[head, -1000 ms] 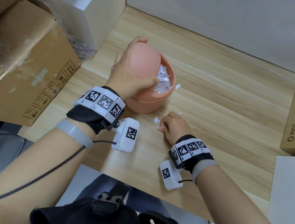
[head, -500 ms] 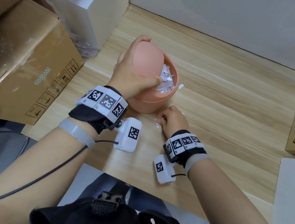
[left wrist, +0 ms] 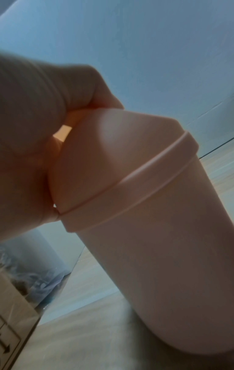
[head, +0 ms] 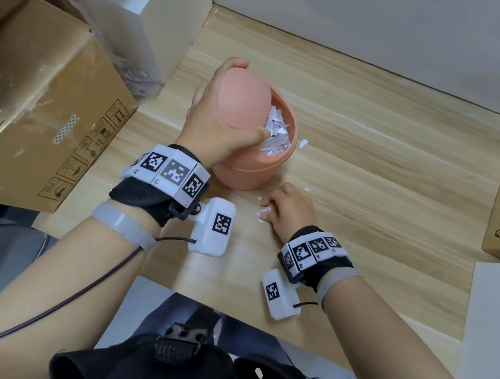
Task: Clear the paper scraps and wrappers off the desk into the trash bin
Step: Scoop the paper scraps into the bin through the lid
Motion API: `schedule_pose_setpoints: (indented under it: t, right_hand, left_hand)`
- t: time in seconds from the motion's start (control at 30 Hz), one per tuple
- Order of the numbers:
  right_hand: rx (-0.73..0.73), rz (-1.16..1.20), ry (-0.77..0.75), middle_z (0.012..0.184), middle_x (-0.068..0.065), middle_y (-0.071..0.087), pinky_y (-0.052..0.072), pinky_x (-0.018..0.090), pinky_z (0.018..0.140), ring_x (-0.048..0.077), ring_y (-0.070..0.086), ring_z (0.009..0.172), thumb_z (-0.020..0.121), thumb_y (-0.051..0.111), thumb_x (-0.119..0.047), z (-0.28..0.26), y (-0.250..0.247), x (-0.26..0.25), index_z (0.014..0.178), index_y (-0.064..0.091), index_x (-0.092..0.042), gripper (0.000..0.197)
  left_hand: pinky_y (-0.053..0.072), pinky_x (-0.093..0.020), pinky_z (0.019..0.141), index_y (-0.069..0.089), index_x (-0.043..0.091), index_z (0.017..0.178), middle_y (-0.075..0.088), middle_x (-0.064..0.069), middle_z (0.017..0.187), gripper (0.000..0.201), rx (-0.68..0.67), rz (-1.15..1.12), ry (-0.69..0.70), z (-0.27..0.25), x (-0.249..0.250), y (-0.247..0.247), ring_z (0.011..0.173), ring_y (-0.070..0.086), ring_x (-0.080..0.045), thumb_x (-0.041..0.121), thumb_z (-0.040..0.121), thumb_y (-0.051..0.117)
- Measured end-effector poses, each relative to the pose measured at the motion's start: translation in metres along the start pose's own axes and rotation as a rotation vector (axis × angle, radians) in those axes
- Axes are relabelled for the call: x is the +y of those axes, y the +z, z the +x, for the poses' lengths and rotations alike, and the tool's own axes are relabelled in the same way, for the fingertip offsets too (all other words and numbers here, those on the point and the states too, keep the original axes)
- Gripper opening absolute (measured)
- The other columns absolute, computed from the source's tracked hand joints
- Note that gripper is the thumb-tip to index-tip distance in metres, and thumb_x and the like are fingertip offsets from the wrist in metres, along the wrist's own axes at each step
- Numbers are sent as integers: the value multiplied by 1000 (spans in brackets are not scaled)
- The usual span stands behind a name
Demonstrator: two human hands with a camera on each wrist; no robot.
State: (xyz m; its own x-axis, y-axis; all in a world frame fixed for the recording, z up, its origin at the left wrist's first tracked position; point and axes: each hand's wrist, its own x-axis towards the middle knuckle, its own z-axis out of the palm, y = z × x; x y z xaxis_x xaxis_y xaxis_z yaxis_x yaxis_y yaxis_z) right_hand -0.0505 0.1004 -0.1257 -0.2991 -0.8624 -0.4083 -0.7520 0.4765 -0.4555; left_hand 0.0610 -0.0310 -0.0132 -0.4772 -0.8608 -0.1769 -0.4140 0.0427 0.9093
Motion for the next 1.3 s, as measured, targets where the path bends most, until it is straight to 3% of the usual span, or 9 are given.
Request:
schedule_pose_setpoints:
  t: [0.23,0.33,0.5,0.63,0.8,0.93,1.03,1.13,1.3]
  right_hand:
    - [11,-161,-176,100,10,56,27,29,74,30,53,96,84,56,-13,-3,2,2,82,64,-11,8]
    - [90,-10,-51,99,10,53,38,33,76,30,55,91,84,55,-11,3,-11,12,78,62,-12,9]
    - [254,226,284,97,7,52,39,32,80,32,56,92,84,58,-20,16,-39,46,65,51,-23,20]
    - [223,102,283,104,4,55,31,36,90,22,56,95,80,63,-21,20,-36,50,81,62,-20,2]
    - [294,2,182,100,5,56,25,34,84,21,56,89,83,61,-20,16,-29,54,85,65,-16,5]
    - [208,-122,108,101,6,55,25,34,85,25,54,88,86,49,-9,23,-33,52,81,62,-16,16]
    - [236,64,246,101,4,54,29,38,88,26,51,83,85,46,-8,38,-48,43,68,53,-21,22]
    - [299,202,305,106,8,58,30,37,90,28,53,96,86,46,-15,60,-61,33,69,48,-22,18]
    - [319,199,326,89,-1,54,25,34,85,18,42,79,86,50,-16,92,-71,25,68,50,-20,17]
  left_hand:
    - [44,-38,102,32,67,105,43,-5,132,75,5,-12,17,0,0,0,113,50,-19,38,48,72]
    - [44,-41,101,33,68,105,43,-6,133,76,6,-23,23,0,-2,1,115,51,-21,42,45,71]
    - [45,-41,101,33,67,106,44,-7,132,76,2,-32,27,2,-2,1,115,51,-21,42,45,71]
    - [44,-41,101,34,68,106,43,-6,134,76,5,-37,37,3,-5,2,118,49,-23,40,46,72]
    - [45,-38,100,34,67,106,44,-4,133,75,2,-44,44,4,-5,1,117,49,-22,40,47,71]
    - [45,-39,100,34,69,104,44,-5,133,74,-8,-38,45,8,-3,-1,116,50,-22,41,46,70]
    - [45,-41,101,34,71,102,45,-7,132,74,-12,-33,39,14,-2,-1,116,50,-23,40,45,70]
    - [45,-42,101,33,73,101,45,-7,132,75,-4,-29,37,20,-3,-1,116,50,-25,40,45,71]
    - [44,-43,101,34,71,104,46,-6,132,77,3,-34,38,25,-6,-1,117,50,-24,40,45,72]
